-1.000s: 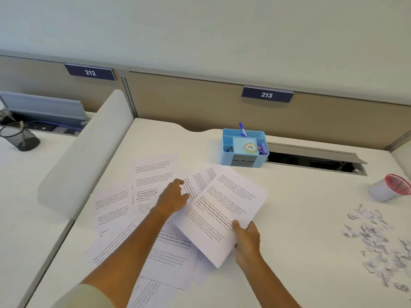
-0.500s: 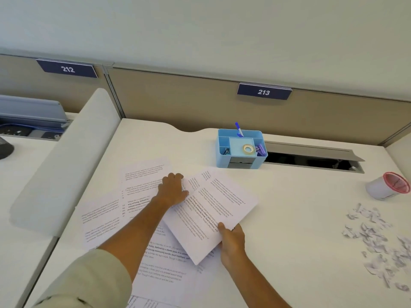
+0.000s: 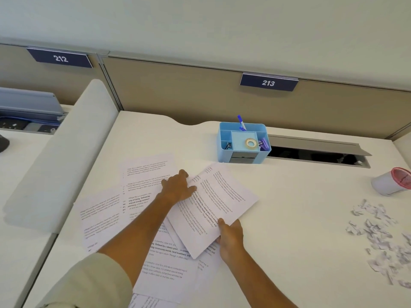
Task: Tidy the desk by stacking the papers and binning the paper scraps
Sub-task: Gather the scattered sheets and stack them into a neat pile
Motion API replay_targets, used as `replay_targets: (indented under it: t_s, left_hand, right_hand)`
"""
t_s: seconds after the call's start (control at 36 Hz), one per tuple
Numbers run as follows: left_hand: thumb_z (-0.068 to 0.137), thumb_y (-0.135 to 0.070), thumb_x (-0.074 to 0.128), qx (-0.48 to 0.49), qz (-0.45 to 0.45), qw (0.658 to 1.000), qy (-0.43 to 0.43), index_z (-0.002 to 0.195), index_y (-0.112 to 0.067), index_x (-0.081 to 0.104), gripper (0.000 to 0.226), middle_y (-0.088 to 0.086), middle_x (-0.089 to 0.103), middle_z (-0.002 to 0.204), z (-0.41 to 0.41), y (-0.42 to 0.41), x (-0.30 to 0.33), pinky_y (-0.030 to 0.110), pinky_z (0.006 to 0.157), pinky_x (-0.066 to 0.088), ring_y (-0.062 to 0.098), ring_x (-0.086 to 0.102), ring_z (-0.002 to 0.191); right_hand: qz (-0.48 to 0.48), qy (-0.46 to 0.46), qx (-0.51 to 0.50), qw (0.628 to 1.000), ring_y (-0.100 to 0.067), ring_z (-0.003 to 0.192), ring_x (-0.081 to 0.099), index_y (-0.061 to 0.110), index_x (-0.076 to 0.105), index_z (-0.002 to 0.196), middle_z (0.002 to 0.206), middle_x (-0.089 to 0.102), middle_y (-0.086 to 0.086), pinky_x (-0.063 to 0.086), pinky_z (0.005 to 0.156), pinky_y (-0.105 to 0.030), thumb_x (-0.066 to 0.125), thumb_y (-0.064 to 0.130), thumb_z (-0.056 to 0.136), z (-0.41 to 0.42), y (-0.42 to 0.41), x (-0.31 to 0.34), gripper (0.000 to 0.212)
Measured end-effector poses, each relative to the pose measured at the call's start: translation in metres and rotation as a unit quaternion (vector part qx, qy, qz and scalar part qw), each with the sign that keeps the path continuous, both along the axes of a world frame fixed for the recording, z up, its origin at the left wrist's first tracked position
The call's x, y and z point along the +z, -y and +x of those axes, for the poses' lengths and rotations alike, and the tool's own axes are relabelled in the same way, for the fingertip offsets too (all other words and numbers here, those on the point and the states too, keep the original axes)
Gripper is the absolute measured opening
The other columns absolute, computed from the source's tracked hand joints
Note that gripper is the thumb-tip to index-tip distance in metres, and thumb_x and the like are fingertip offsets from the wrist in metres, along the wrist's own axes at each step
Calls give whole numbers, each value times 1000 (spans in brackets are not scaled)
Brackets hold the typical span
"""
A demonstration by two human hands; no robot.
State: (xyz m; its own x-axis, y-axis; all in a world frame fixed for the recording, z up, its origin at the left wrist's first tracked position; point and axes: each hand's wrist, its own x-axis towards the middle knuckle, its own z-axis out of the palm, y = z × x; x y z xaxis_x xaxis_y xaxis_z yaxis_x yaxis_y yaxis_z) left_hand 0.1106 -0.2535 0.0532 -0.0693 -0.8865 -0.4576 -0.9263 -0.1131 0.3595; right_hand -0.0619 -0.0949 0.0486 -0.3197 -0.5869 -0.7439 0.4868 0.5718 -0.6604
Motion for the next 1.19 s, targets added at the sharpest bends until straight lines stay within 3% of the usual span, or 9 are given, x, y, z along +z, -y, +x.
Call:
replay_targets:
  t_s: [0.11,0.22,0.28,0.39,0.53,0.69,0.89,1.03,1.19]
  left_hand:
    - [97,-69,57,-23,35,999,7,140,-25,51,62,-1,69,132,-4,0,8,50,120,24,27,62,127]
    - [94,-72,59,-21,60,998,-13,134,-22,56,64,1,68,129,-5,-1,13,53,120,28,28,62,125]
    - [92,-64,69,-2,72,996,-54,137,-21,54,64,1,67,132,-3,-3,17,53,119,35,28,62,125]
    - [90,-36,82,29,71,987,-141,134,-17,52,56,6,68,132,6,-6,24,47,97,60,27,70,109]
    - [93,-27,79,-3,78,987,-139,130,-19,55,45,2,66,127,12,-16,35,40,92,57,24,67,107]
    - [95,-27,77,-18,75,987,-142,128,-21,58,39,5,63,139,21,-37,32,48,104,55,26,64,118]
    - [106,-25,61,-11,19,974,-224,121,-38,51,23,-7,75,123,19,-80,44,43,84,67,15,78,95]
    - [108,-25,59,24,-33,956,-292,124,-37,49,22,-9,74,122,11,-119,58,31,77,66,11,77,93]
    - [108,-25,59,98,-33,921,-376,130,-37,49,26,-11,74,126,2,-158,61,26,75,65,10,78,98]
  right_hand:
    - [-6,-4,8,1000,-26,112,73,29,61,132,125,74,-1,61,95,-57,57,2,104,-1,-1,-4,39]
    - [-5,4,7,1000,-27,112,73,27,61,131,123,74,-3,62,93,-57,58,1,104,-3,-2,-5,38]
    - [-2,10,7,1000,-28,111,73,26,61,130,123,74,-4,62,93,-58,58,1,104,-4,-2,-7,36]
    - [6,12,14,1000,-29,111,72,24,63,128,122,75,-4,61,94,-59,60,2,103,-7,-2,-9,34]
    - [3,9,38,999,-27,110,72,26,65,127,120,76,-2,60,99,-57,59,2,102,-12,-4,-6,35]
    - [-10,1,69,998,-24,109,72,25,66,125,119,76,0,60,98,-52,59,2,103,-14,-10,6,32]
    - [-38,-56,124,990,-20,111,72,22,67,128,119,77,3,59,102,-49,64,9,102,-25,-24,14,30]
    - [-70,-112,122,984,-15,110,70,21,63,124,119,74,2,58,94,-36,71,16,99,-45,-37,21,27]
    - [-104,-96,98,985,-17,118,70,24,54,137,126,74,5,55,107,-48,81,26,93,-66,-49,28,51]
